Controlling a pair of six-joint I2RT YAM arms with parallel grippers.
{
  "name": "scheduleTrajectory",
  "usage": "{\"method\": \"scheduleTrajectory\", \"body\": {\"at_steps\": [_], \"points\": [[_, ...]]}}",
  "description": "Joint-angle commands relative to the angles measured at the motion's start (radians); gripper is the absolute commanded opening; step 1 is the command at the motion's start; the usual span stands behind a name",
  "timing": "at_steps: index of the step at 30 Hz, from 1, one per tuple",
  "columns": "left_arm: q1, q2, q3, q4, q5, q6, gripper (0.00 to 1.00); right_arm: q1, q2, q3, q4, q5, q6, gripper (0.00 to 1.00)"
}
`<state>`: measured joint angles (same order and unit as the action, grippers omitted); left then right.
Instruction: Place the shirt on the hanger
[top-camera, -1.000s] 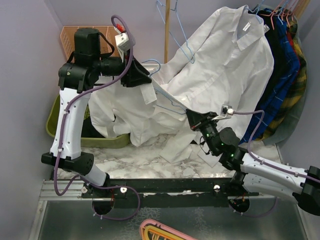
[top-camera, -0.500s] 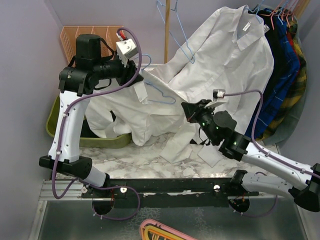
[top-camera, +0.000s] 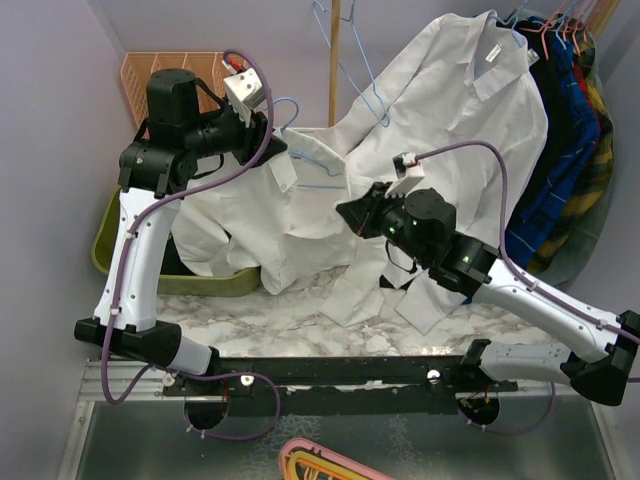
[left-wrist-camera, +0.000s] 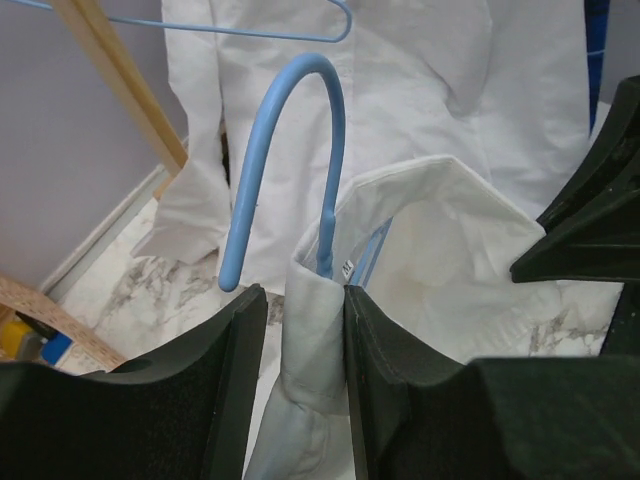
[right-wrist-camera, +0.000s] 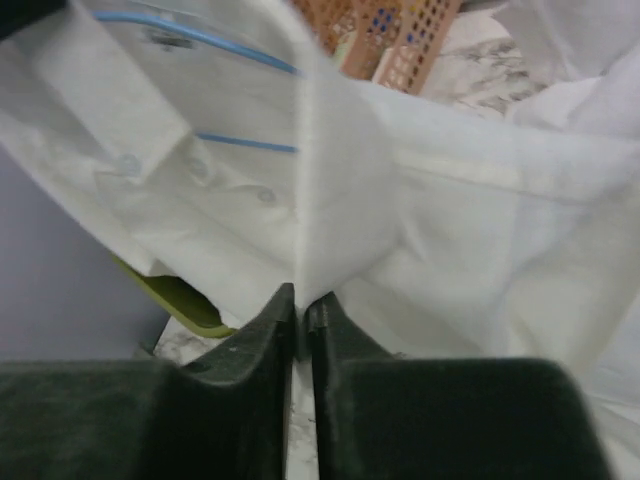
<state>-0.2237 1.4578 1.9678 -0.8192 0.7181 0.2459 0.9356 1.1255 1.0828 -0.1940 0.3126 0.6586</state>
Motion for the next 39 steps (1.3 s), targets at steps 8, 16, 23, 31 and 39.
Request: {"method": "scheduleTrajectory", "body": {"at_steps": [8, 16, 23, 31, 39], "points": [[0.005, -0.044, -0.048, 0.061, 0.415, -0.002, 0.00, 0.000, -0.280, -0.025, 0.233, -0.303, -0.507, 0.99], [0.005, -0.002, -0.013, -0.149, 0.526, 0.299, 0.00, -0.001, -0.398, -0.054, 0.020, -0.218, -0.880, 1.00], [0.005, 0.005, 0.000, -0.322, 0.512, 0.616, 0.00, -0.143, -0.344, -0.138, -0.085, -0.466, -0.964, 0.96], [-0.014, -0.008, -0.057, -0.376, 0.532, 0.733, 0.00, -0.315, -0.280, -0.218, -0.091, -0.710, -1.025, 0.95], [-0.060, -0.016, -0.073, -0.395, 0.501, 0.733, 0.00, -0.322, -0.136, -0.231, 0.017, -0.891, -1.006, 0.95]]}}
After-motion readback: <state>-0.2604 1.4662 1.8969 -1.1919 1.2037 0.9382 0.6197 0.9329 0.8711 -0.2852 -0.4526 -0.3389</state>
